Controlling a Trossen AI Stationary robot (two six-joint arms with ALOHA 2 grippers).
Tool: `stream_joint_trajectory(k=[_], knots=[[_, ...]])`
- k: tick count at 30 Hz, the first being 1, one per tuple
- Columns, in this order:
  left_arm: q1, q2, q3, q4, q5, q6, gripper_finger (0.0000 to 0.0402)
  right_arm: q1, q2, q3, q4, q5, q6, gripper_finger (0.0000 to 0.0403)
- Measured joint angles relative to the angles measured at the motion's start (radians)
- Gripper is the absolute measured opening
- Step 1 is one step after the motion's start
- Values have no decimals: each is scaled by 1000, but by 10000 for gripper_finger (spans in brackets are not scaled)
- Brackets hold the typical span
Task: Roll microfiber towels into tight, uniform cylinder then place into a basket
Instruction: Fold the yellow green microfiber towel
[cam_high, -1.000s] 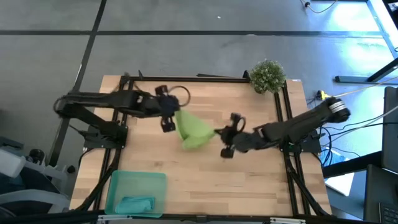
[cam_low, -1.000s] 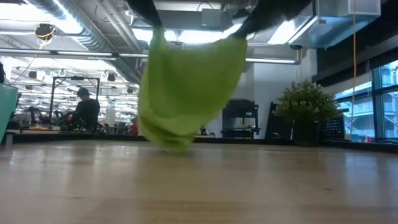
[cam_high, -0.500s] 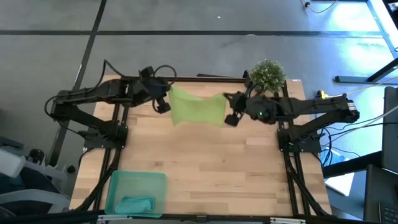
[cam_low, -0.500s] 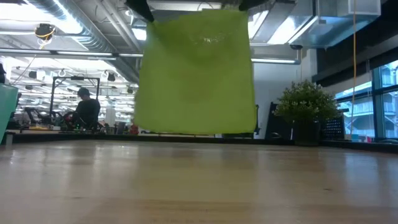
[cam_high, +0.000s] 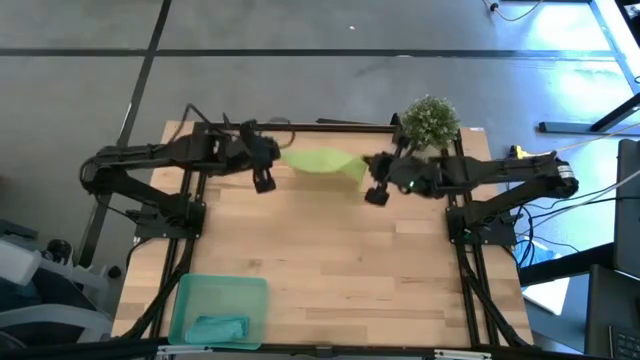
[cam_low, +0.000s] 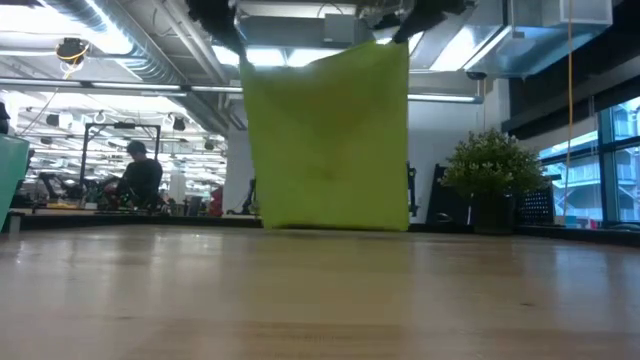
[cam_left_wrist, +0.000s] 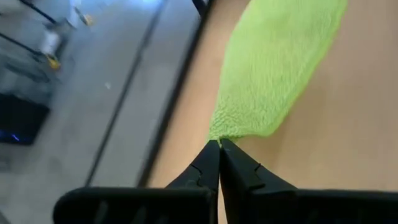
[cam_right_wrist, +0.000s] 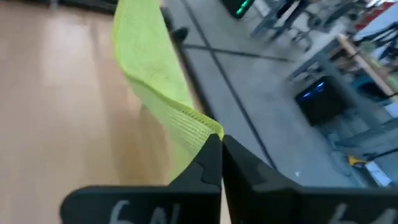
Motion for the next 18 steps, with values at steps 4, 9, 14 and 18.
stream_joint_trajectory(k=[4, 9, 14, 18], knots=[[-71, 1, -97, -4, 45, -118, 0, 68, 1, -103, -10, -41, 135, 4], [-183, 1, -202, -2, 136, -315, 0, 169, 2, -229, 2, -88, 348, 4], [-323, 1, -280, 20, 181, -502, 0, 294, 2, -315, 47, -134, 534, 4], [-418, 0, -362, 116, 206, -606, 0, 377, 2, -406, 193, -159, 635, 4]])
